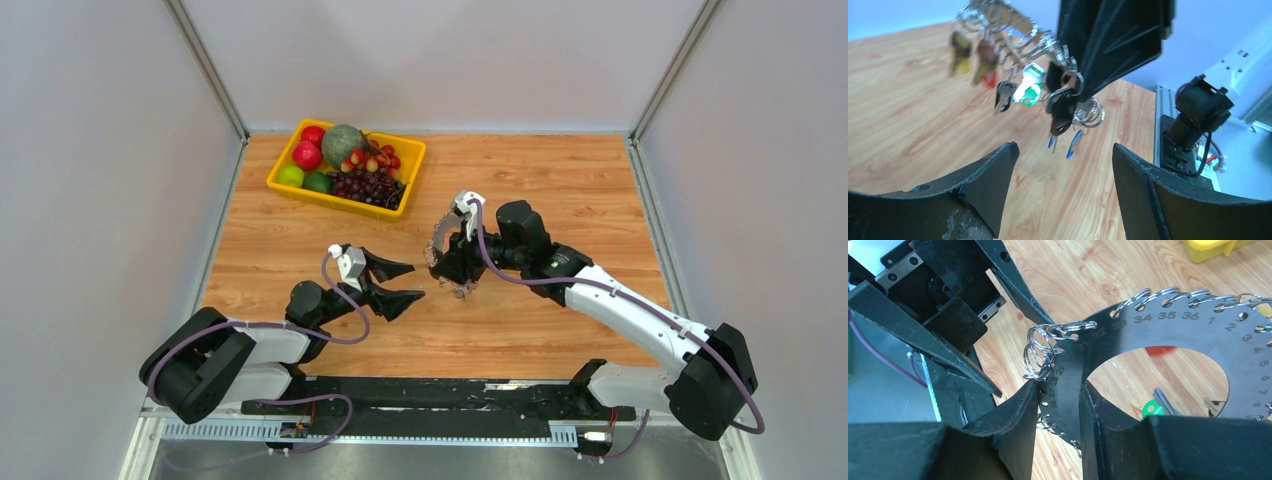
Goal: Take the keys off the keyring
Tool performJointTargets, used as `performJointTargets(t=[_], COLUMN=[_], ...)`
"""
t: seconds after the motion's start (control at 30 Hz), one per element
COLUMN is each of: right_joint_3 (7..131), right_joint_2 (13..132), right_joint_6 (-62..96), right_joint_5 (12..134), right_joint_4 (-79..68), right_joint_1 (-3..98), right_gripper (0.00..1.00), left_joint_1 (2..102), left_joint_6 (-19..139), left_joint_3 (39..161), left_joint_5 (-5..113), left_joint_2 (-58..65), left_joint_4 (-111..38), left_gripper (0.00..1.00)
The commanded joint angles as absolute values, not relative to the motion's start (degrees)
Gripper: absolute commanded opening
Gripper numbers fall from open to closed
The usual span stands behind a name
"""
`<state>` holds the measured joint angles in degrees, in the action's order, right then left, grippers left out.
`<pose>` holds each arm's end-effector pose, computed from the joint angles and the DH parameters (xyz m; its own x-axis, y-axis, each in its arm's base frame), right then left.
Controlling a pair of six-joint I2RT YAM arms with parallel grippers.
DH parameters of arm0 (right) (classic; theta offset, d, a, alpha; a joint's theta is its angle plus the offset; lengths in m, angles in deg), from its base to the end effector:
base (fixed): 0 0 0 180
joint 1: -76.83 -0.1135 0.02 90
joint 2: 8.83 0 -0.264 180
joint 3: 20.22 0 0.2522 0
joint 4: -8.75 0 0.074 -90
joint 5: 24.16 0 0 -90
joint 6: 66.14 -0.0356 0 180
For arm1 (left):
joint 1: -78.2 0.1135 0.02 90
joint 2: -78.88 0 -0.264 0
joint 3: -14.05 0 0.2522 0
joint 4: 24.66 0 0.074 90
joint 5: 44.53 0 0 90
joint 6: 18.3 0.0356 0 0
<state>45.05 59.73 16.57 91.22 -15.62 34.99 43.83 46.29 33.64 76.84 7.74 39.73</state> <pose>0.1905 0.1910 0.2955 -0.4554 -0.2539 -0.8533 -0.8345 0.4558 0.3098 0.1491 -0.1244 0.1890 -0.2209 -0.2928 -0.9303 0.8925 0.3239 -0.3139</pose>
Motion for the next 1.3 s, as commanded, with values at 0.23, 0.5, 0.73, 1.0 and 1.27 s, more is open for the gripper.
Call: performJointTargets(t=[0.23,0.5,0.73,1.0,1.27], right_joint_3=[49.06,50.25,50.49,50.58,50.27], right_joint_2=[57.53,58.22,58.58,59.44,60.12], right_joint_6=[20.85,21.34,21.22,21.24,21.29], right_joint_5=[103.58,105.29,105.07,104.37,102.99], right_joint_4=[-15.93,-16.81,-17.05,-17.16,-17.18], right_joint_1=[34.96,33.96,33.09,32.24,31.77], right_gripper=[0.34,0.36,0.36,0.36,0.35], left_joint_1=[40.70,39.64,39.45,38.80,38.65], left_joint_6=[54.20,53.85,53.15,53.04,53.10], left_joint_3=[32.84,34.38,35.20,35.63,35.82], left_joint_5=[81.51,84.05,85.25,86.15,86.43], left_joint_2=[7.74,5.56,4.77,4.29,4.33], left_joint_4=[50.45,50.15,49.83,49.82,49.73], left_gripper=[0.80,0.78,0.69,0.68,0.57])
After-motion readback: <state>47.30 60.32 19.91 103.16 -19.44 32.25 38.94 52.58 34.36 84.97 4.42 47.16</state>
